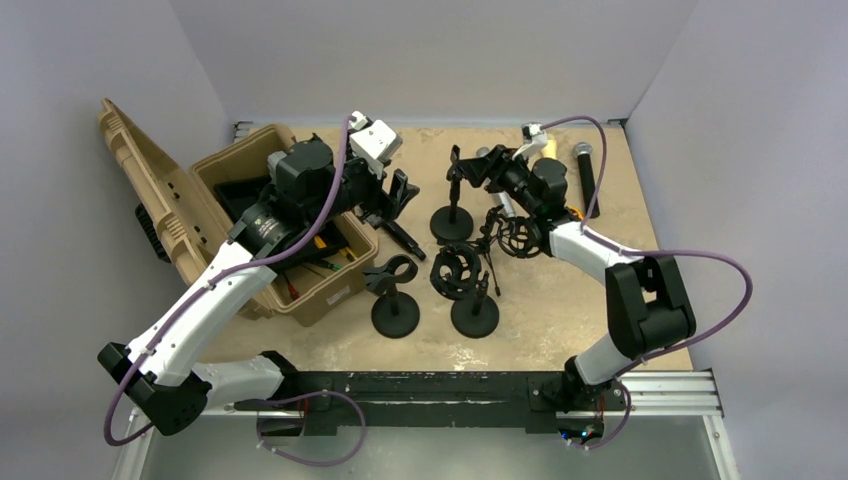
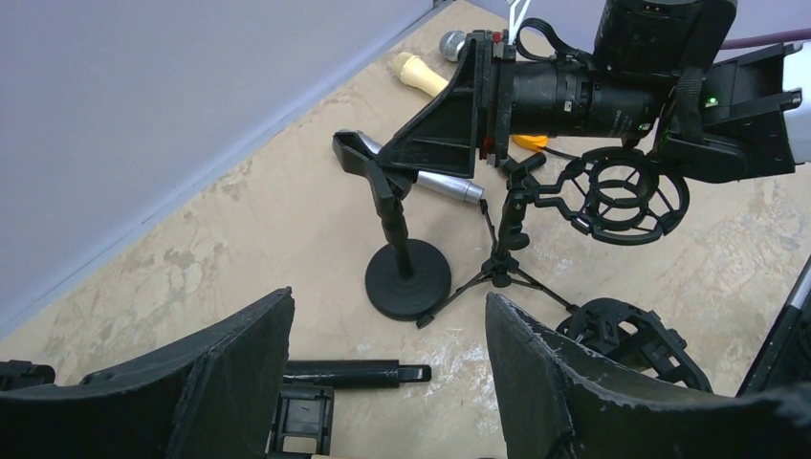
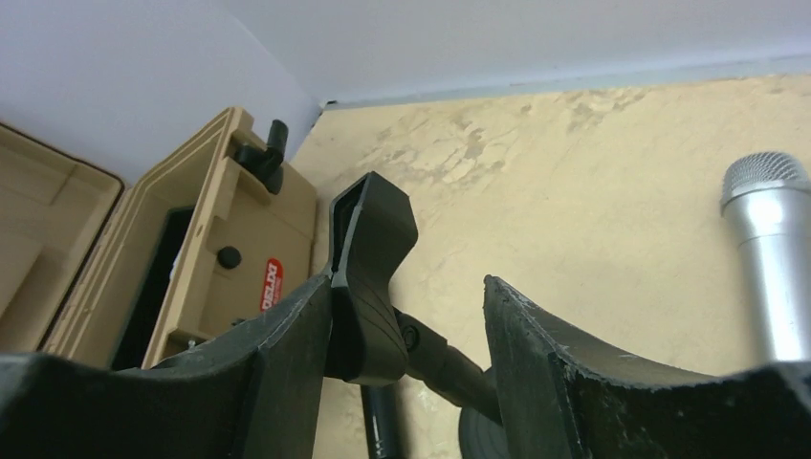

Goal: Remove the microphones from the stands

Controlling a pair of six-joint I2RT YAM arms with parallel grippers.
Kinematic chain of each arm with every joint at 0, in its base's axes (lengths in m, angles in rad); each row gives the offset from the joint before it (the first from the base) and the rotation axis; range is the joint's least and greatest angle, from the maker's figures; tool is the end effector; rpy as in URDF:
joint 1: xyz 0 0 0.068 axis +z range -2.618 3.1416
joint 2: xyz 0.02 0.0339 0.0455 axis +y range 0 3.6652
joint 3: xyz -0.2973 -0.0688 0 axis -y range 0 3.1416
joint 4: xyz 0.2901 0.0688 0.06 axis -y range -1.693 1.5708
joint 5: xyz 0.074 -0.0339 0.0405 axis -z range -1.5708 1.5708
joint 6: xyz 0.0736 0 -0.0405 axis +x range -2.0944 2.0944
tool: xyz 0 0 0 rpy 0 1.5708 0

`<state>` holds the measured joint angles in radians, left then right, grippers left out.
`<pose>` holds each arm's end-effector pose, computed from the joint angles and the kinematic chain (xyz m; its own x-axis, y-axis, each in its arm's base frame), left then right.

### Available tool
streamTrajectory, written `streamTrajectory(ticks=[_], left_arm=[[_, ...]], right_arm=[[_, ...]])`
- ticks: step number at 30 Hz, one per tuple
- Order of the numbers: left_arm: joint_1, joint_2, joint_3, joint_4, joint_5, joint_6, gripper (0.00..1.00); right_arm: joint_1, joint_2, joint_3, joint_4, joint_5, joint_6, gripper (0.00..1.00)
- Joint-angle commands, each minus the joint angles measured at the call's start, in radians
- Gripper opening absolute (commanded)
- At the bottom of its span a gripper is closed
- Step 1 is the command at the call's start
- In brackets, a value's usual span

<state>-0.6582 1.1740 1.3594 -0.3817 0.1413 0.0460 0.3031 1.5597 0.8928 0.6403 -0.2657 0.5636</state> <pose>0.2494 -0.2059 0.4715 -0.1213 0.1513 -0.9810 0.7212 0.6925 0.0177 0.4015 0.1458 0.2746 -0.3092 0.4434 -0.8413 -0.4417 0.7165 0.5399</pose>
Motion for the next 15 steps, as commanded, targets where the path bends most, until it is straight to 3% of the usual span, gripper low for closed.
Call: streamTrajectory(ticks=[1,8,15], left_arm=[[-0.01,-0.005,-0.006,0.039,-0.017,0.017,0.71],[-0.011,-0.008,-0.004,0.038,-0.016,0.018,0.72],[-0.011,-0.016,-0.003,0.038,-0.013,0.014,0.72]], right_arm=[[-0.007,0.074,-0.029,-0.224,0.095,-0.098,0.55],[-0.007,0.007,0.007,-0.24,0.053,-0.1,0.57],[-0.007,-0.145,0.13,-0.317,0.072,-0.113,0.65]])
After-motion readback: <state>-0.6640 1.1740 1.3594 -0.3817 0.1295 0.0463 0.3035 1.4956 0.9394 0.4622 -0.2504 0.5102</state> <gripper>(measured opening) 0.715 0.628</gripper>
